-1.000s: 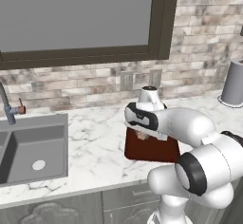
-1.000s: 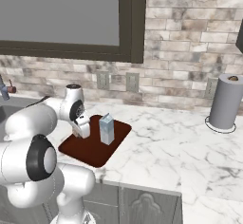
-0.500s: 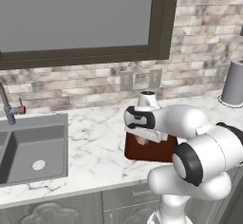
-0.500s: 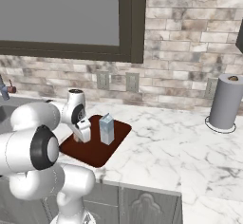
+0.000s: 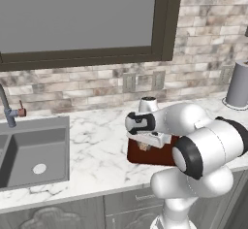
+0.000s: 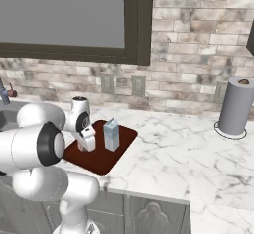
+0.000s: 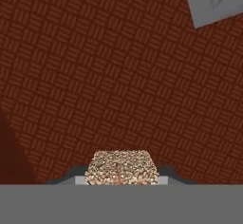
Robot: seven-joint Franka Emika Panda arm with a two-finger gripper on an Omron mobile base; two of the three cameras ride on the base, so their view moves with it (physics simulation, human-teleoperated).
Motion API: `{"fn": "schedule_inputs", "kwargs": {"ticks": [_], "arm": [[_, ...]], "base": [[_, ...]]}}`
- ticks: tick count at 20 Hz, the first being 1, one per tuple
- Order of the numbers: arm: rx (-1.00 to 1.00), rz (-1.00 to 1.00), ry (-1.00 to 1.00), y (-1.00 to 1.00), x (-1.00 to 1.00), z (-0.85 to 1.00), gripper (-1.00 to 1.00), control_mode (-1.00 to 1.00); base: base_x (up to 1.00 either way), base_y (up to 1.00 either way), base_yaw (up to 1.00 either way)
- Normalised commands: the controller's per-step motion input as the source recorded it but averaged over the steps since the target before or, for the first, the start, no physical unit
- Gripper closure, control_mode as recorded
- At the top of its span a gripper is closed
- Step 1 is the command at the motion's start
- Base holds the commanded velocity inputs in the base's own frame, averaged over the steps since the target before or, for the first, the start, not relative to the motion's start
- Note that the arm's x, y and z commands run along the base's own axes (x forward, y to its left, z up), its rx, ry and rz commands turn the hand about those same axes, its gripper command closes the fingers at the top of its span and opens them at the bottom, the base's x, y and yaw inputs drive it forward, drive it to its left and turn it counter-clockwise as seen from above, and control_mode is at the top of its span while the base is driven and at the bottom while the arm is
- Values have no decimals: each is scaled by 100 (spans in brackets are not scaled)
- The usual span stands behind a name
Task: Take out the milk from the fridge and place it on the tray on the counter. Then take the sugar cube near the tray and place it in the tray.
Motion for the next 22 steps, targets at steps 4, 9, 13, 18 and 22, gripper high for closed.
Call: {"fn": "schedule_inputs", "kwargs": {"ticks": [4, 9, 13, 18, 22], "arm": [[0, 0, 1, 0, 0, -20, 100, -100], [0, 0, 0, 0, 0, -15, 100, -100], [0, 0, 0, 0, 0, -3, -100, -100], [0, 0, 0, 0, 0, 0, -100, -100], [0, 0, 0, 0, 0, 4, -100, -100]], "base": [[0, 0, 0], [0, 0, 0], [0, 0, 0], [0, 0, 0], [0, 0, 0]]}}
